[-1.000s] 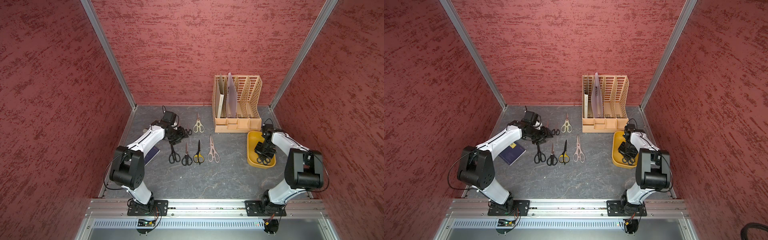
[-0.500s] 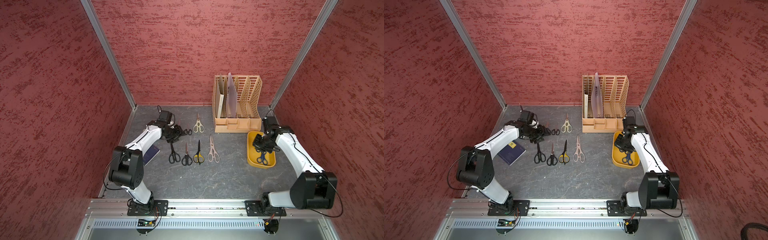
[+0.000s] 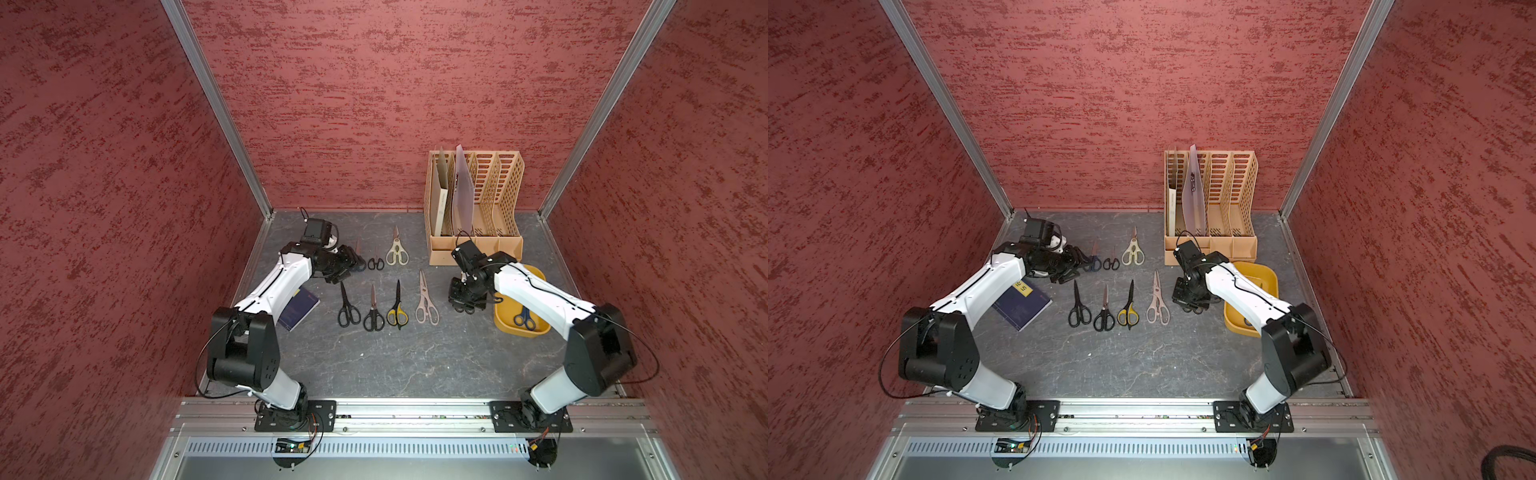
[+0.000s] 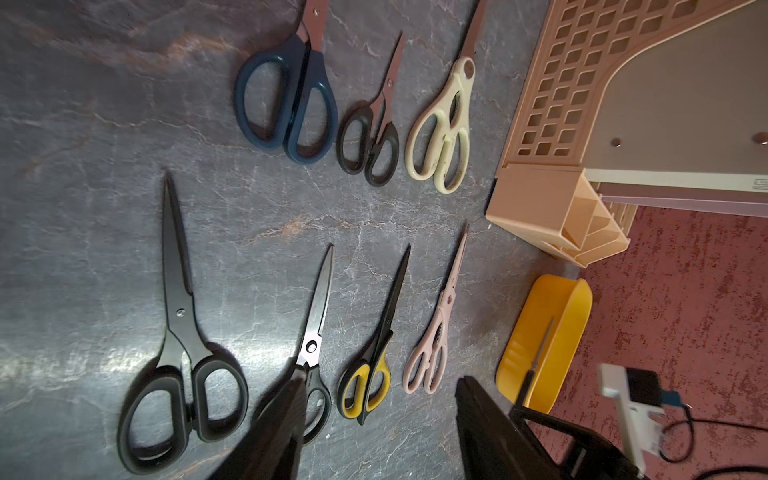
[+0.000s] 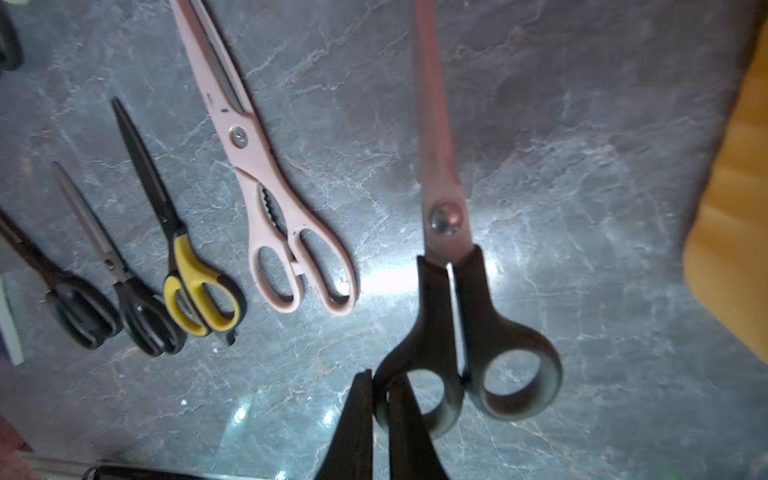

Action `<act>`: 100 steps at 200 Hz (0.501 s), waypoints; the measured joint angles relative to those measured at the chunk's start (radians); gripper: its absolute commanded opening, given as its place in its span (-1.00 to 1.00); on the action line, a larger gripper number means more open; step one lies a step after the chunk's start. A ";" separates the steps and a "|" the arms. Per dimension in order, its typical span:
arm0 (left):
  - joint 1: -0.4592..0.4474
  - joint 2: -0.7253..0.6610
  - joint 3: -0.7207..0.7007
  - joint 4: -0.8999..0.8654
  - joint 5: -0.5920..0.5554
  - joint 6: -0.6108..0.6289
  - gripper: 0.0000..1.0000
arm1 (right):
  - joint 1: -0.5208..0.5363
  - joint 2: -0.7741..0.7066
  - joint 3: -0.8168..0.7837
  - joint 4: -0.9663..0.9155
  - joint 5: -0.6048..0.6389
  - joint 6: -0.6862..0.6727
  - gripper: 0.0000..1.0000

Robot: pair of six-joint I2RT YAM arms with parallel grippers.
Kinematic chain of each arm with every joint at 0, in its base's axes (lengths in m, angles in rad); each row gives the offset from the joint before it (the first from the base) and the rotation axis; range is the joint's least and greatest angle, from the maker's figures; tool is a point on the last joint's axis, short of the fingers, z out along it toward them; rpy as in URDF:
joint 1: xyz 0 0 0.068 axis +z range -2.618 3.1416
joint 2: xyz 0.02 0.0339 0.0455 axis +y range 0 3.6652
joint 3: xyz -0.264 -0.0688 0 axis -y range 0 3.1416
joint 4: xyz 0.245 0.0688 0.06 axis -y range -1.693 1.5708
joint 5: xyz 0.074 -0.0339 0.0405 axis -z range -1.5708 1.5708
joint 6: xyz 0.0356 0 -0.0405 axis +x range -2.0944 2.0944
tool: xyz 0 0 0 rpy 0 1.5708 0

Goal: Take the scissors out of the storage box
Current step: Place the scissors at the center of the board.

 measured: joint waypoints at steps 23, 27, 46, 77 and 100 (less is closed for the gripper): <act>0.033 -0.066 -0.047 -0.014 -0.002 0.003 0.23 | 0.018 0.078 -0.001 0.044 0.005 0.011 -1.00; 0.039 -0.077 -0.054 -0.019 -0.003 0.003 0.23 | 0.020 0.090 -0.001 0.052 0.006 0.011 -1.00; 0.063 -0.120 -0.079 -0.037 -0.010 0.010 0.23 | 0.024 0.140 0.000 0.079 0.013 0.011 -1.00; 0.096 -0.175 -0.108 -0.063 -0.017 0.022 0.23 | 0.026 0.212 0.018 0.089 0.034 0.006 -1.00; 0.111 -0.211 -0.129 -0.076 -0.019 0.026 0.23 | 0.027 0.231 0.019 0.097 0.048 -0.004 -0.99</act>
